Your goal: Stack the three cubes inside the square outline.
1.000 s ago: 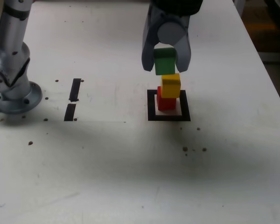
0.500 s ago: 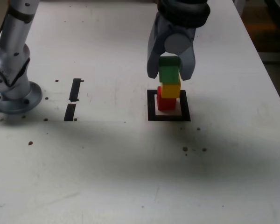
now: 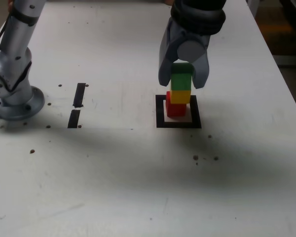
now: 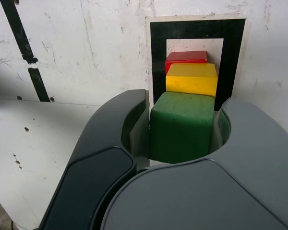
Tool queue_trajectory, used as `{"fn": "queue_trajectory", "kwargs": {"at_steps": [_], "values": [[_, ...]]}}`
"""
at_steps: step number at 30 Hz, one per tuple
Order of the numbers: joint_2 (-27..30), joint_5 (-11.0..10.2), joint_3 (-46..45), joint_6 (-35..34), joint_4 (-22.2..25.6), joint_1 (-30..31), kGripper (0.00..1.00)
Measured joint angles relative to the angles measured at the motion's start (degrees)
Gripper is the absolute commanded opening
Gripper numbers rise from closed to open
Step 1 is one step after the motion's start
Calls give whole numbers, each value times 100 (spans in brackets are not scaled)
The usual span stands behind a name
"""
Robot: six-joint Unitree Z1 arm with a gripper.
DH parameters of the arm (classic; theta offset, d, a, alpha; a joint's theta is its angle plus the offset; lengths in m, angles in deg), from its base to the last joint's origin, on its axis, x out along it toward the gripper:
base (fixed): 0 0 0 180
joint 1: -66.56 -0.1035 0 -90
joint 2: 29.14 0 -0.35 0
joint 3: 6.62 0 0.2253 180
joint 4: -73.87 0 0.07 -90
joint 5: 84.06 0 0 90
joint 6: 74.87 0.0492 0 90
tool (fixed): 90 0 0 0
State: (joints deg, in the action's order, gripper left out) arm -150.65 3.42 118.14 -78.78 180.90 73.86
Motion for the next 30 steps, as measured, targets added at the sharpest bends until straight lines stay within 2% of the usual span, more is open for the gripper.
{"fn": "queue_trajectory", "kwargs": {"at_steps": [4,10,12,20,30], "values": [[-4,-41,-1,25,0,-1,69],[-54,-69,-33,57,-1,-30,93],[-68,-76,-63,67,-1,-50,98],[-65,-147,-115,69,-15,-83,100],[201,-111,-150,65,-56,-83,100]]}}
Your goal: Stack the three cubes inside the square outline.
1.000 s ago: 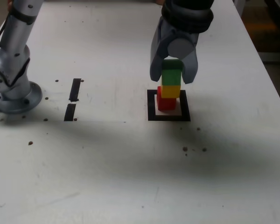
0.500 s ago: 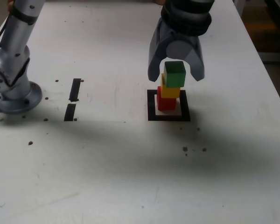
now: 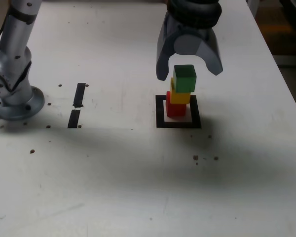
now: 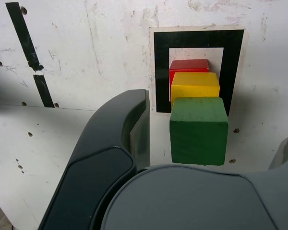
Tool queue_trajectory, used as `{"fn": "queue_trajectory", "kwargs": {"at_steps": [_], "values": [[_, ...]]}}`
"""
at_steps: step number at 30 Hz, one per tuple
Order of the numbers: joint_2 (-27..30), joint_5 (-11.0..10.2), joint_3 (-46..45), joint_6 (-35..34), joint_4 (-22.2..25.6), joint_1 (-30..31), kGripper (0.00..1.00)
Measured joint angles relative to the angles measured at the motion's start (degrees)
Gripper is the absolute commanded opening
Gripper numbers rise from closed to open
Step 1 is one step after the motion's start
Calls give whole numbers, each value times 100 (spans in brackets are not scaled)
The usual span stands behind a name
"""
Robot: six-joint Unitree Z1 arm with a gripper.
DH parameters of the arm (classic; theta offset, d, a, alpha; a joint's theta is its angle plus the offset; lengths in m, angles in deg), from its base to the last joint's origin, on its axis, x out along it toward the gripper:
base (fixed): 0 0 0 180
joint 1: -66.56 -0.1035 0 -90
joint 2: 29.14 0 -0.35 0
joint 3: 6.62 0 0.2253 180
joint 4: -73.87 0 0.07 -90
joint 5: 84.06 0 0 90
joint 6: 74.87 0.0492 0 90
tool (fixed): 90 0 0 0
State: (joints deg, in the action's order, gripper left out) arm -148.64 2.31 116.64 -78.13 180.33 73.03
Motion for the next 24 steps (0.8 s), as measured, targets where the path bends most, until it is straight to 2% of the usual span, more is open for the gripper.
{"fn": "queue_trajectory", "kwargs": {"at_steps": [4,10,19,24], "values": [[293,-41,-33,0,18,10,100],[1205,44,-332,23,42,143,100],[2647,155,-1699,-124,-43,219,100],[3475,307,-2746,-197,-275,138,100]]}}
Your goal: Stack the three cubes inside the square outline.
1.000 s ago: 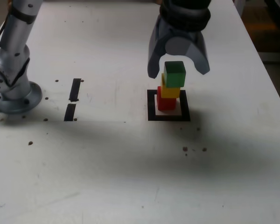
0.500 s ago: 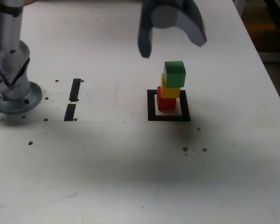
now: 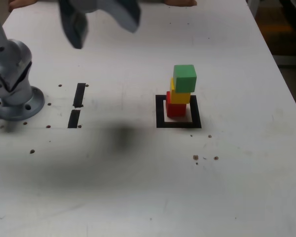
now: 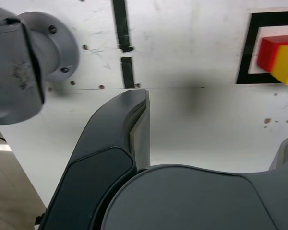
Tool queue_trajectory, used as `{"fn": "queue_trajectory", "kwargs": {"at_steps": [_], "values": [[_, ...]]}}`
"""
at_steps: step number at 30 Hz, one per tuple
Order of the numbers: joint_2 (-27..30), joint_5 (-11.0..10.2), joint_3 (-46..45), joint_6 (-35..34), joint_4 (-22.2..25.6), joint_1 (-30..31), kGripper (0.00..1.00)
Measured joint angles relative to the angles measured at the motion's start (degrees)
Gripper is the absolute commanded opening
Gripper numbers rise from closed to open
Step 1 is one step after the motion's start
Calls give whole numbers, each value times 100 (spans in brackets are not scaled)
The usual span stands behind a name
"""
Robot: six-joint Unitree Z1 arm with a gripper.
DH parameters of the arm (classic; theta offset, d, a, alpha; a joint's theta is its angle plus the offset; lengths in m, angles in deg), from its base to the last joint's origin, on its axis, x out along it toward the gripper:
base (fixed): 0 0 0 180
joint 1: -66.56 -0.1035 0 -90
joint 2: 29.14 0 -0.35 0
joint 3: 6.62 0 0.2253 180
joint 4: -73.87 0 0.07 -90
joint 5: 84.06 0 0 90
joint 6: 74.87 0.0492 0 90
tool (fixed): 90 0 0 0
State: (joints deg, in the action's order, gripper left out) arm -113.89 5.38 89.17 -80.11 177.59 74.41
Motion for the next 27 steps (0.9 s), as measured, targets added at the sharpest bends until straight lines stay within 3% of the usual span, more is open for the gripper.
{"fn": "queue_trajectory", "kwargs": {"at_steps": [4,10,23,27], "values": [[484,157,-818,61,-300,-196,100],[432,349,-2049,291,-899,-401,100],[360,846,-3291,1054,-1762,-805,100],[314,892,-3417,1123,-1945,-841,100]]}}
